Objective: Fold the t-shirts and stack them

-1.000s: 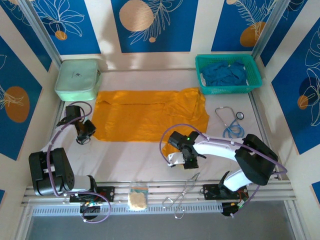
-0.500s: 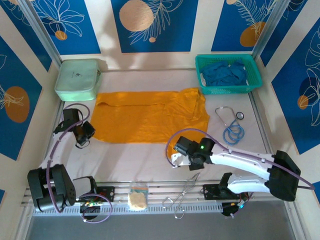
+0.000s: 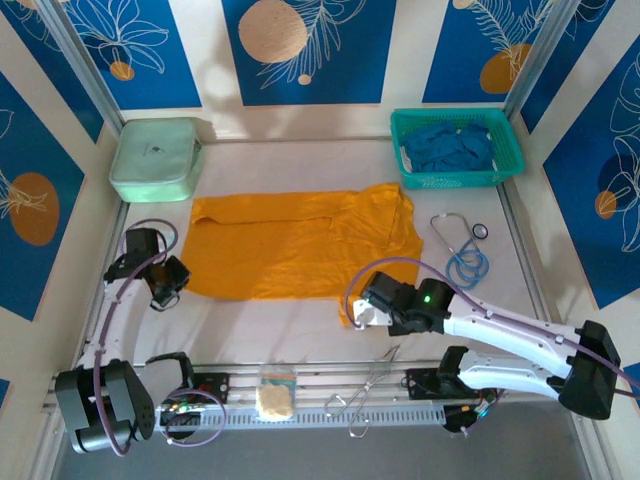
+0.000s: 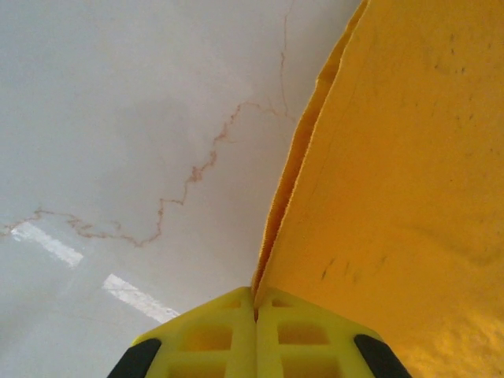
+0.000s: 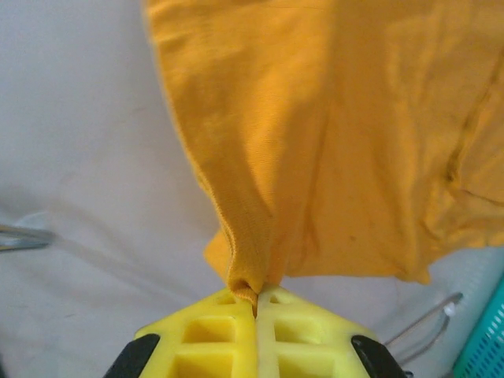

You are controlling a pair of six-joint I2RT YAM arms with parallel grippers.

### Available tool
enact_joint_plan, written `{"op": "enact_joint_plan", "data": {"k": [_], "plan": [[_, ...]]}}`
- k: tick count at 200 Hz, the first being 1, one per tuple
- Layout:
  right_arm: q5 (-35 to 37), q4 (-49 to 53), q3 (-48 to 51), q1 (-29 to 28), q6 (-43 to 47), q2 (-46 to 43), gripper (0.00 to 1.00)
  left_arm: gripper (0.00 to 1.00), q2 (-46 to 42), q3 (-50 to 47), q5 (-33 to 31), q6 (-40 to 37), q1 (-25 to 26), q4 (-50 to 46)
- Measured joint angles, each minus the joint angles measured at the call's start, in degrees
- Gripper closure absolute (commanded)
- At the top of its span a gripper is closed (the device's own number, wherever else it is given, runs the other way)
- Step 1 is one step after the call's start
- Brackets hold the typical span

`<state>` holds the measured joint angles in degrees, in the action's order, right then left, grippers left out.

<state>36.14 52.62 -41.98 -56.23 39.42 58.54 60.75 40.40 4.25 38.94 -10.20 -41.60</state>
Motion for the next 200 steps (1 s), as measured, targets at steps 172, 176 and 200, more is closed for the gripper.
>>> {"op": "enact_joint_plan", "data": {"k": [172, 176, 200], "plan": [[-14.62, -19.69, -29.07, 29.75, 27.65, 30.23, 1.00, 1.00, 29.77, 22.05, -2.16, -1.31, -0.07, 3.28], [-14.80, -19.85, -29.59, 29.97, 27.93, 30.99, 1.00, 1.00, 30.56, 22.53, -2.29, -1.46, -0.07, 3.37], [-16.09, -20.61, -32.54, 31.21, 29.44, 35.43, 1.00, 1.00, 34.91, 25.42, -2.84, -1.95, -0.07, 3.52]]}}
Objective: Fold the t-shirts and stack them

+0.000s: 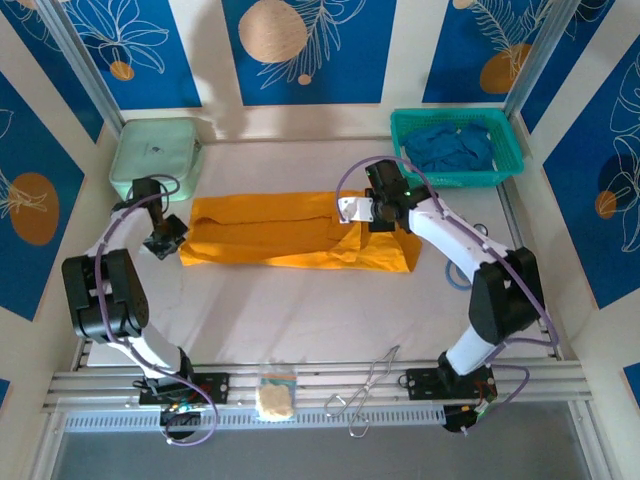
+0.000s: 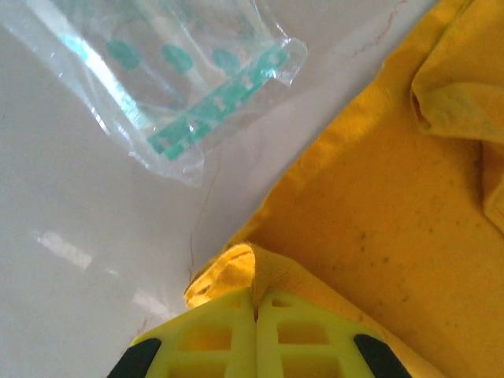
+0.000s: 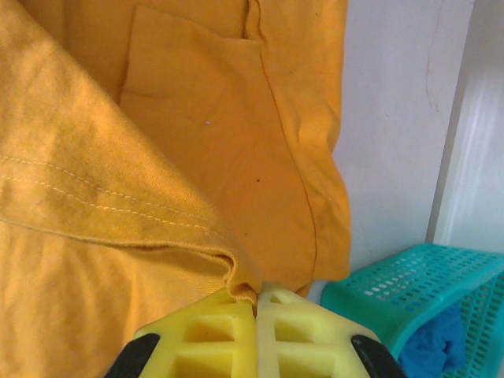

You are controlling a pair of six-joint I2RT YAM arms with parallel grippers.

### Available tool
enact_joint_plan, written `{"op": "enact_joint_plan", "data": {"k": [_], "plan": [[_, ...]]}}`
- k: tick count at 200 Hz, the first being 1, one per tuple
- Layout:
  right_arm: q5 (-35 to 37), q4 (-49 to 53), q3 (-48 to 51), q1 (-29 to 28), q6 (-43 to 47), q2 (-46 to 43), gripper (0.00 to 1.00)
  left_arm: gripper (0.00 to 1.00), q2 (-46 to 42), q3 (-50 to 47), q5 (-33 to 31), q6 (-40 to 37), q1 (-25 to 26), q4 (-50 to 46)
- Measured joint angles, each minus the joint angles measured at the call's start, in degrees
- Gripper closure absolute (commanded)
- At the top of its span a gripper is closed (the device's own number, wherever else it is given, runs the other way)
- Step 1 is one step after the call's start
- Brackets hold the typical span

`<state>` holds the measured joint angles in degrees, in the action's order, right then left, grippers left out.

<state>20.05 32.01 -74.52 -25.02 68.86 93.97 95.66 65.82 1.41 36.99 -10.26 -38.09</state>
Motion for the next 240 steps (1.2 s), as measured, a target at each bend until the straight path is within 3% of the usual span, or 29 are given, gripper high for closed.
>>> {"op": "enact_joint_plan", "data": {"k": [59, 176, 208, 222, 240], "plan": [[-1.18, -0.52, -5.29, 2.19, 1.81, 7.52, 1.00, 1.00, 7.72, 4.37, -0.17, -1.22, 0.00, 0.15], [-2.71, 0.90, -6.54, 3.10, 1.22, 3.63, 1.00, 0.98, 7.15, 5.11, 1.57, -2.60, 0.04, -1.62], [-3.65, 2.71, -10.80, 4.37, 1.25, 4.48, 1.00, 0.97, 7.15, 7.45, 1.77, -2.58, 0.04, -2.47], [-4.02, 2.73, -13.33, 4.94, 1.25, 5.75, 1.00, 0.92, 7.19, 8.31, 1.97, -2.56, 0.04, -2.73], [-4.50, 2.73, -15.74, 5.62, 1.25, 8.41, 1.00, 0.72, 7.41, 9.16, 2.01, -1.92, 0.04, -2.93]]}}
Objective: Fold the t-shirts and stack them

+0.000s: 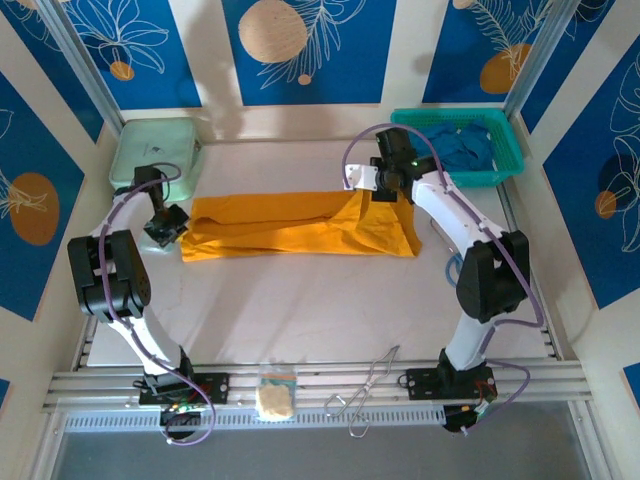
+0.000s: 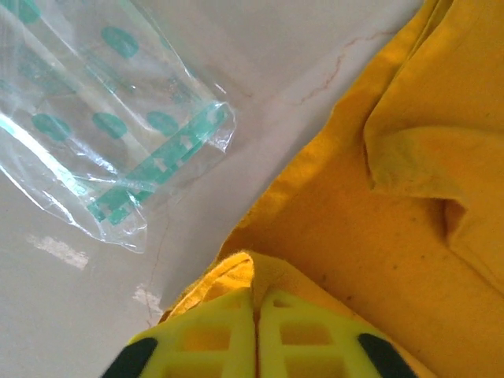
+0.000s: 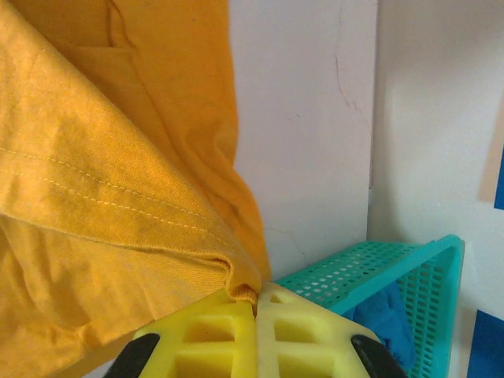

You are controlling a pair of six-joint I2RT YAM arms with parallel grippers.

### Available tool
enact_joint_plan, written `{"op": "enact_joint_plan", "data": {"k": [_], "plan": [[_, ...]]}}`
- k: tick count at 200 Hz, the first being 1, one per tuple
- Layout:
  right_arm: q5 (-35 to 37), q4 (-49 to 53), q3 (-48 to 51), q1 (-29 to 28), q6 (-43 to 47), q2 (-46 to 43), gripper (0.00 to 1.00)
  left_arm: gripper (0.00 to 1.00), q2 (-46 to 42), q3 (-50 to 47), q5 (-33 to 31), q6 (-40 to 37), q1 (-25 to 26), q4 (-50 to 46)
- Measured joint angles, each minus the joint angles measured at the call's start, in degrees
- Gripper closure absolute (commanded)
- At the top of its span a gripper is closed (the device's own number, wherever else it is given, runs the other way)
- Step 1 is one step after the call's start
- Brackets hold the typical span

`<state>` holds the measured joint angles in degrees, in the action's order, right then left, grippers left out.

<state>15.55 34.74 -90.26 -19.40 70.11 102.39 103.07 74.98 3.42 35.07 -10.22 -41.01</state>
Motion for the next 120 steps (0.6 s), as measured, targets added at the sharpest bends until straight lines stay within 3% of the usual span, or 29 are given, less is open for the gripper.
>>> {"op": "enact_joint_plan", "data": {"k": [12, 30, 120], "plan": [[-0.39, 0.04, -1.03, 0.39, -0.02, 2.27, 1.00, 0.56, 0.35, 0.24, -0.02, -0.02, 0.00, 0.02], [-0.72, 0.31, -2.16, 0.85, -0.17, 5.92, 1.00, 0.42, 1.16, 0.46, 0.00, 0.68, 0.00, 0.04], [0.98, -1.64, -11.91, 1.53, -9.33, 19.28, 1.00, 0.18, 1.95, -0.02, 0.04, 0.39, 0.00, 0.09]]}}
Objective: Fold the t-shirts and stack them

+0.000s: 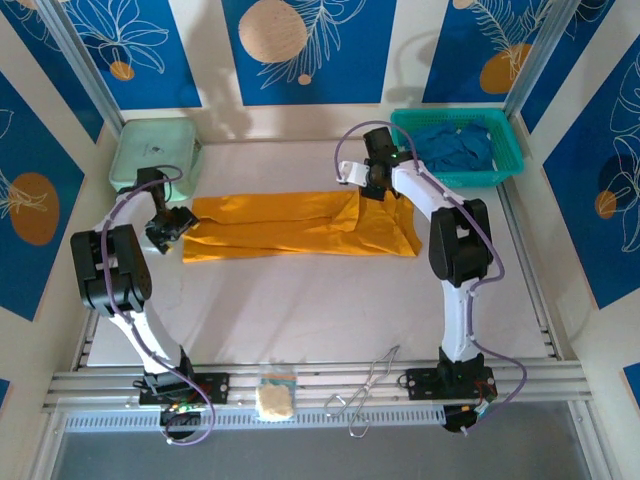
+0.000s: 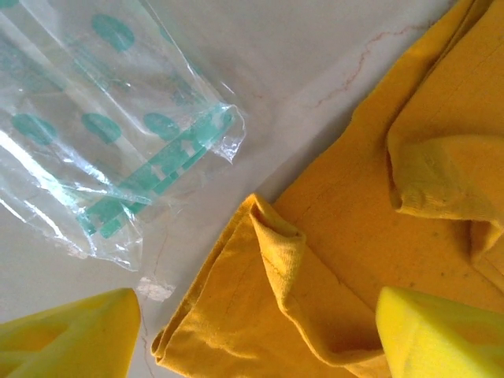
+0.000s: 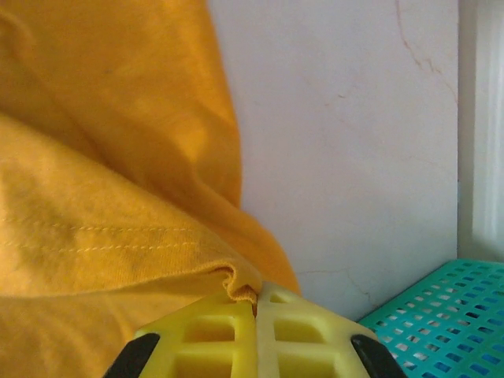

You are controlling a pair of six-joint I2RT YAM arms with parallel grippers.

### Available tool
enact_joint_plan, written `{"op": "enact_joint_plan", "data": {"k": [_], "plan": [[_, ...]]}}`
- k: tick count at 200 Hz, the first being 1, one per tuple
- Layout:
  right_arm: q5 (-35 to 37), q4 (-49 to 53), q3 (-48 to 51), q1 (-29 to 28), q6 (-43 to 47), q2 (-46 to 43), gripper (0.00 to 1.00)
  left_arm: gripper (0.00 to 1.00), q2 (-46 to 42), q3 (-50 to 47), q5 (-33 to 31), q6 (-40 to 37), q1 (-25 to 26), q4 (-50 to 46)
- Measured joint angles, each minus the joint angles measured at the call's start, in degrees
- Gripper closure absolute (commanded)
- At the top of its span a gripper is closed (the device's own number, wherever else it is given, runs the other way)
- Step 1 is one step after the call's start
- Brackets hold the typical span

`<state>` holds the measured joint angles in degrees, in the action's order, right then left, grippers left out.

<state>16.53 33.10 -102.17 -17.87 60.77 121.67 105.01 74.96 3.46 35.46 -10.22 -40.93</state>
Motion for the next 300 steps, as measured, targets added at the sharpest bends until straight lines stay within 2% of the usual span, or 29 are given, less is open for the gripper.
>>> {"op": "enact_joint_plan", "data": {"k": [14, 43, 52, 67, 109, 146, 193, 225, 300], "plan": [[0.37, -0.07, -1.97, 0.02, -2.08, 1.51, 1.00, 0.15, -1.33, -1.14, 0.13, -0.33, 0.00, -0.04], [1.09, 0.11, -4.92, 0.00, -7.10, 5.01, 0.63, 0.08, -4.04, -3.21, 0.59, -1.33, 0.00, -0.11], [1.25, 0.24, -5.20, 0.00, -9.75, 5.99, 0.57, 0.06, -4.76, -3.78, 0.76, -1.64, 0.02, -0.20], [1.27, 0.83, -5.20, 0.00, -13.20, 7.10, 0.53, 0.04, -6.01, -4.76, 1.01, -1.92, 0.02, -0.31], [1.14, 3.61, -6.08, 0.00, -29.49, 7.45, 0.53, 0.03, -9.94, -5.62, 1.03, -2.82, 0.22, -1.51], [-1.44, 9.92, -5.42, 0.00, -52.46, 3.23, 0.50, 0.02, -14.40, -5.62, 1.01, -3.23, 0.46, -3.06], [-12.26, 8.00, 8.92, -0.04, -77.00, -6.45, 0.41, 0.01, -16.57, -5.60, 0.94, -5.42, 1.64, -5.75], [-16.41, 4.57, 14.91, -0.48, -85.22, -5.40, 0.40, 0.01, -17.05, -5.60, 0.96, -6.05, 2.23, -6.54], [-18.80, 0.13, 12.74, -1.70, -90.82, -0.48, 0.42, 0.01, -17.20, -5.62, 0.55, -6.54, 2.45, -6.49]]}}
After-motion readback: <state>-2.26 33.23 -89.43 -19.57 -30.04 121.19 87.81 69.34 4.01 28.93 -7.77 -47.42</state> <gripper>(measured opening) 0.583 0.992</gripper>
